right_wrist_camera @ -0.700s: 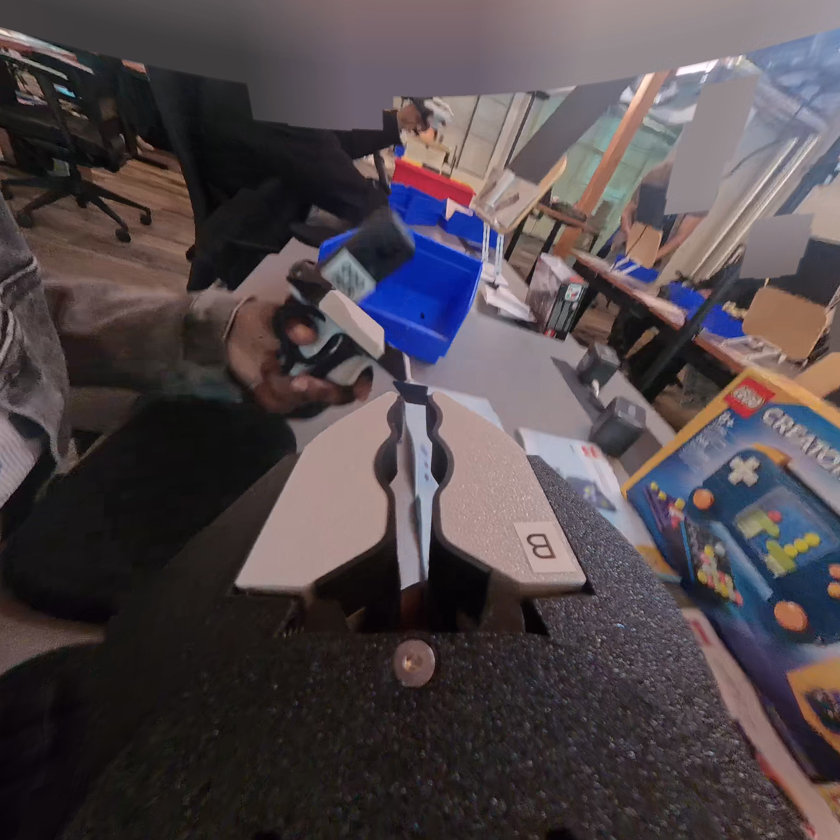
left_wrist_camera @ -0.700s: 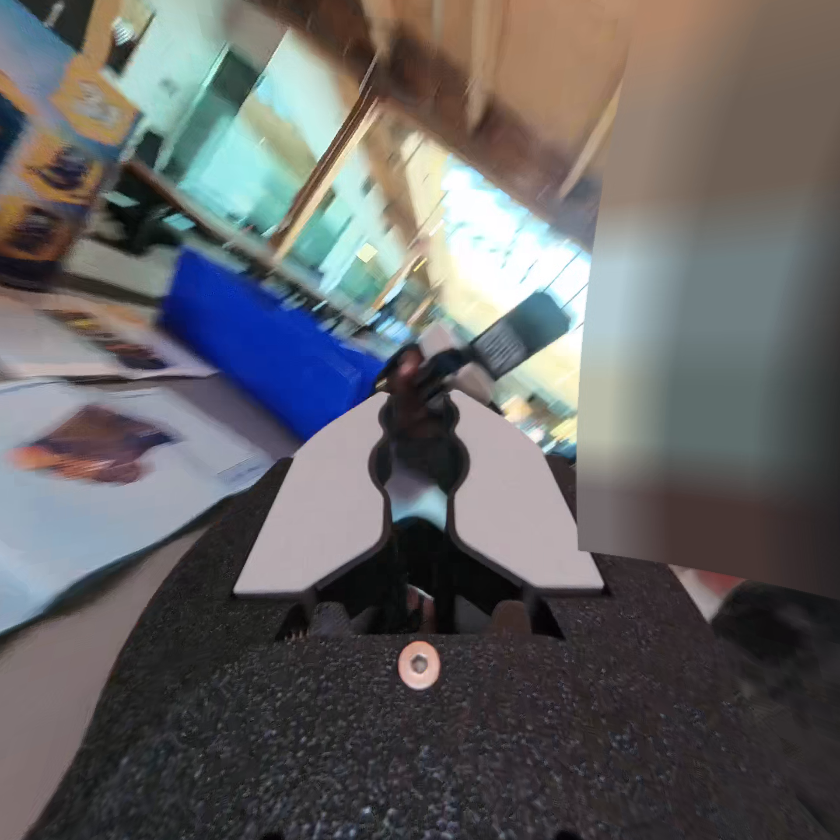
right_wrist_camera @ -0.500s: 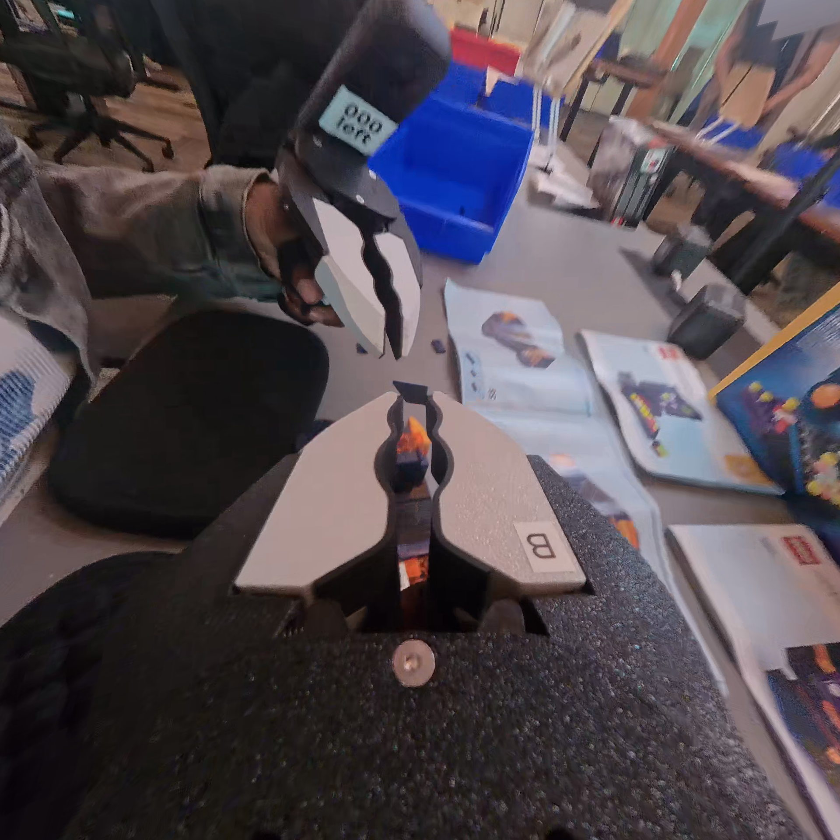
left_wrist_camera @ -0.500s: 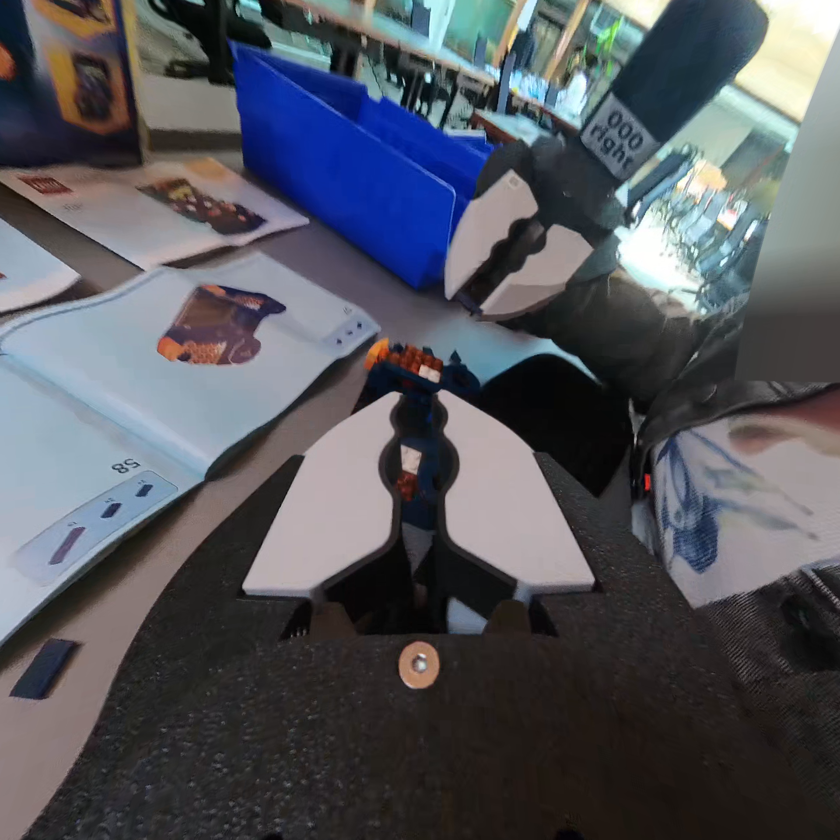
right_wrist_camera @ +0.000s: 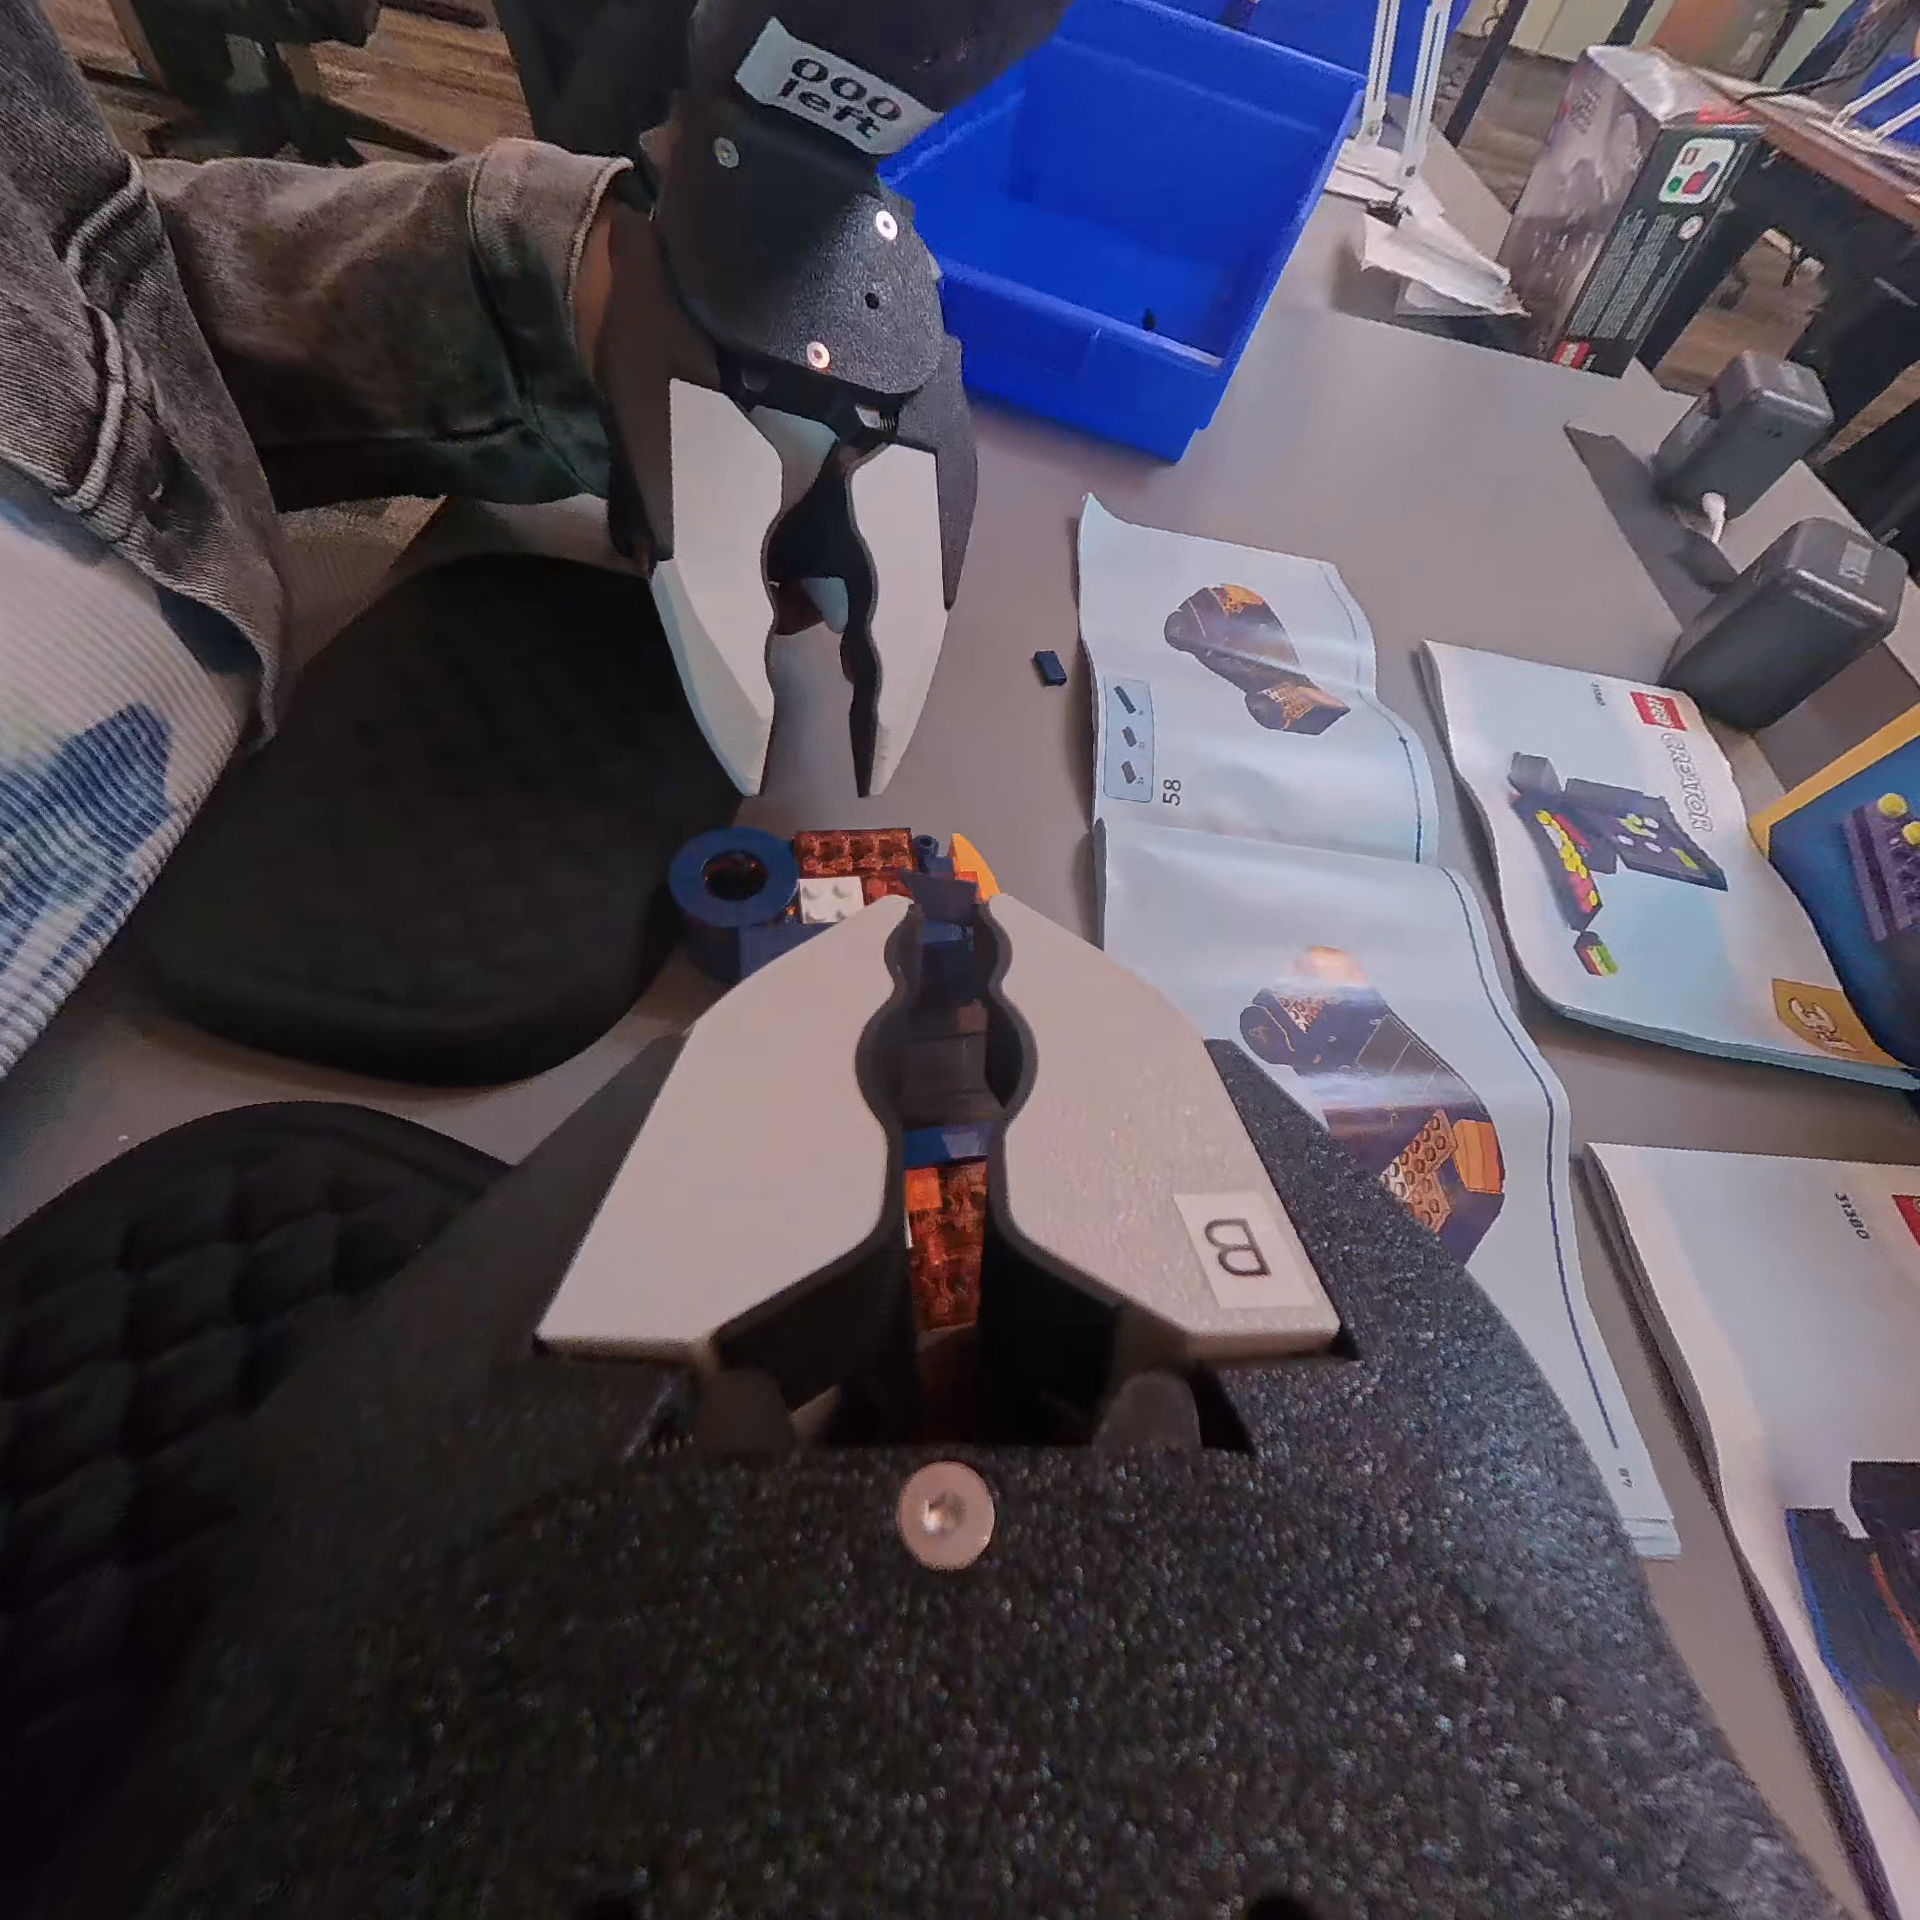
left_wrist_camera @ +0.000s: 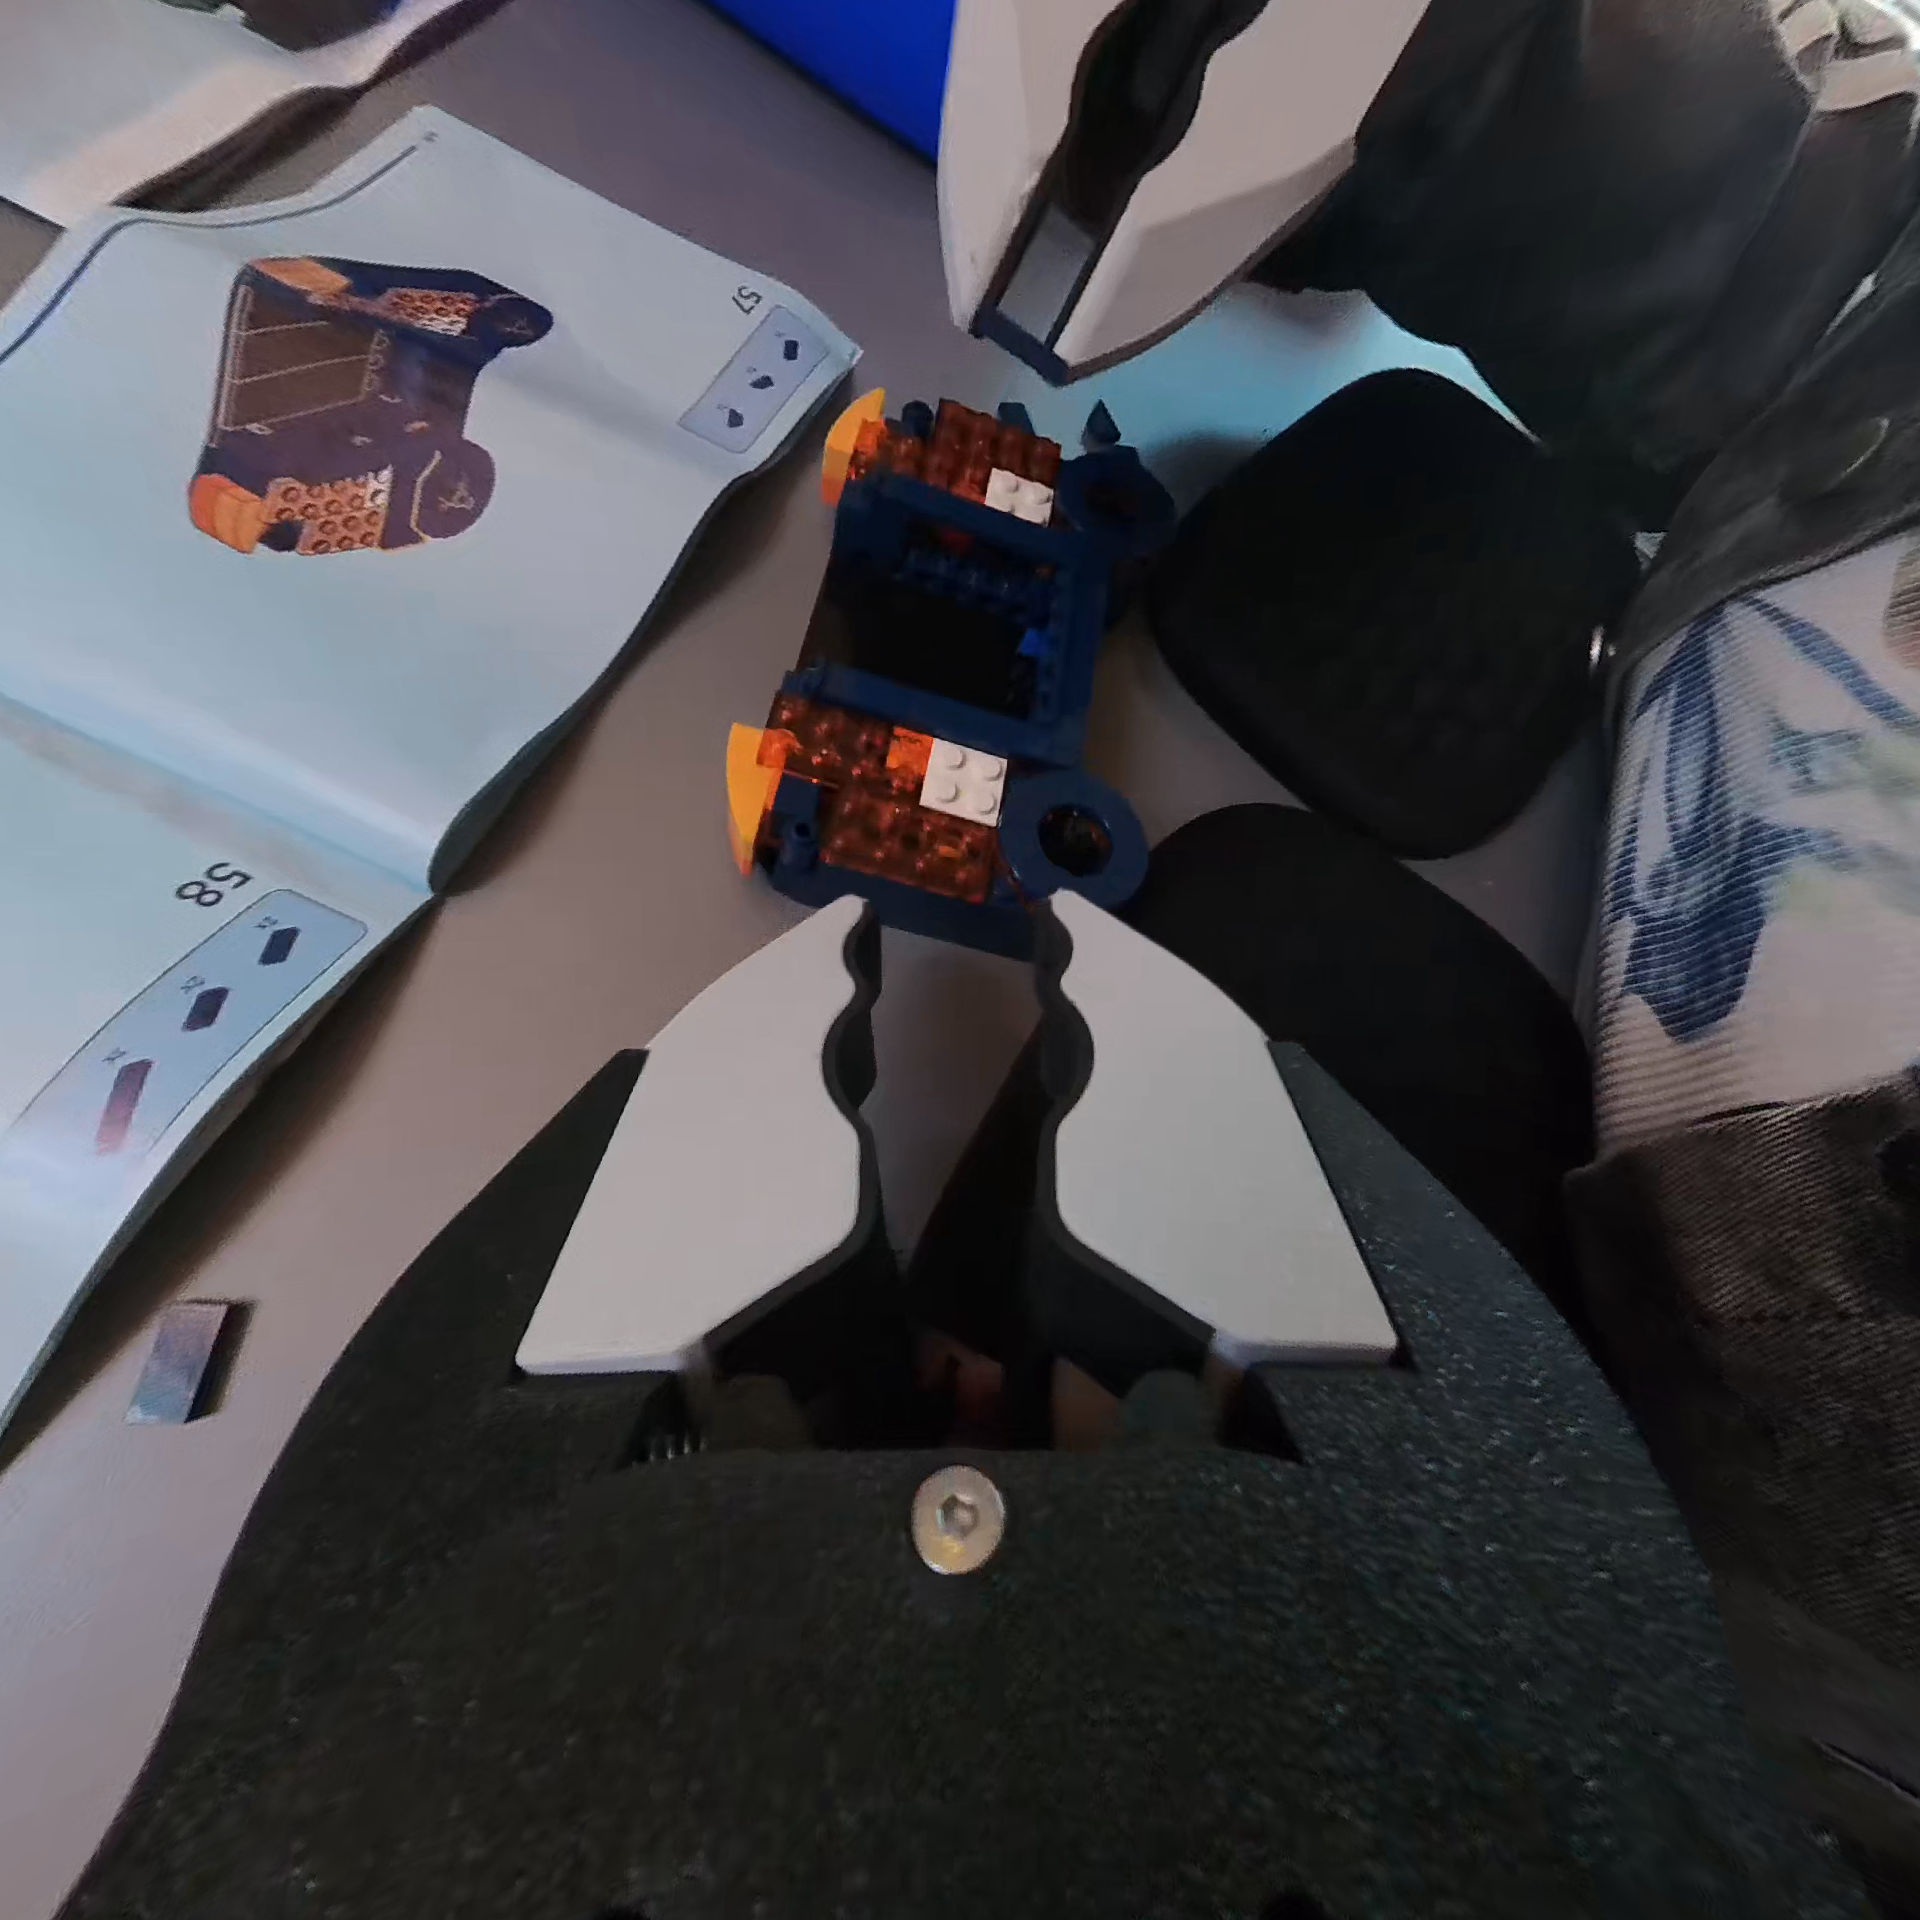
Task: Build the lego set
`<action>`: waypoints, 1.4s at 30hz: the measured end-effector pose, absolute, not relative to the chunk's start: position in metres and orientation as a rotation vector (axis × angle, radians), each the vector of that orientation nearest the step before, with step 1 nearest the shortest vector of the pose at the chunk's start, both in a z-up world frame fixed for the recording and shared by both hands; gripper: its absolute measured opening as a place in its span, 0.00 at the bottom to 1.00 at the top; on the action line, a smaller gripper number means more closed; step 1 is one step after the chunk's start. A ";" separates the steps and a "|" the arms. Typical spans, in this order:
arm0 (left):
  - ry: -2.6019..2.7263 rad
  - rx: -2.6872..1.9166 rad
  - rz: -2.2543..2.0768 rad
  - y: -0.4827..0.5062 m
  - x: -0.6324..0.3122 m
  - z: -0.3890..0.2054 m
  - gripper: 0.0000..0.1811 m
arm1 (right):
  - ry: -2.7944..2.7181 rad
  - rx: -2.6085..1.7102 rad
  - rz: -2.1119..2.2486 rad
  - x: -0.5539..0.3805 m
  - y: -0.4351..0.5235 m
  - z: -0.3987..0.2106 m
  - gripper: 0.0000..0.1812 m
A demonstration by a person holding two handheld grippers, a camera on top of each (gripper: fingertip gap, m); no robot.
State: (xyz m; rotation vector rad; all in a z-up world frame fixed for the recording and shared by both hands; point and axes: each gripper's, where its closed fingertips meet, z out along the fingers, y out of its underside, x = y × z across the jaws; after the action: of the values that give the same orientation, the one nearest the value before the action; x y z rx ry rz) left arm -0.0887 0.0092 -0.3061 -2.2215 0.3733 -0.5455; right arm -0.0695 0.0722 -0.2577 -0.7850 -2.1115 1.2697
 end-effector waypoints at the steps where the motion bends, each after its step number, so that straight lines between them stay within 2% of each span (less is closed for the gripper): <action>1: 0.377 -2.213 -0.558 0.011 -0.088 -0.306 0.15 | -2.121 -0.784 1.272 -0.070 0.072 -0.258 0.05; 12: 0.336 -2.125 -0.741 0.023 -0.090 -0.308 0.11 | -2.166 -0.802 1.306 -0.078 0.072 -0.268 0.05; 24: 0.380 -2.094 -0.844 0.017 -0.082 -0.304 0.12 | -2.216 -0.803 1.305 -0.093 0.075 -0.273 0.05; 35: 0.483 -2.100 -0.836 0.009 -0.075 -0.306 0.16 | -2.277 -0.788 1.299 -0.088 0.061 -0.277 0.05; 42: 0.512 -2.100 -0.817 0.008 -0.073 -0.307 0.17 | -2.339 -0.995 1.185 -0.082 0.035 -0.288 0.05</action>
State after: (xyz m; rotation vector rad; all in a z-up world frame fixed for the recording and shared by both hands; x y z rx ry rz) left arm -0.0727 0.0083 -0.3067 -2.1004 0.5121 -0.8174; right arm -0.0817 0.0348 -0.2883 -0.9946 -2.3387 1.1850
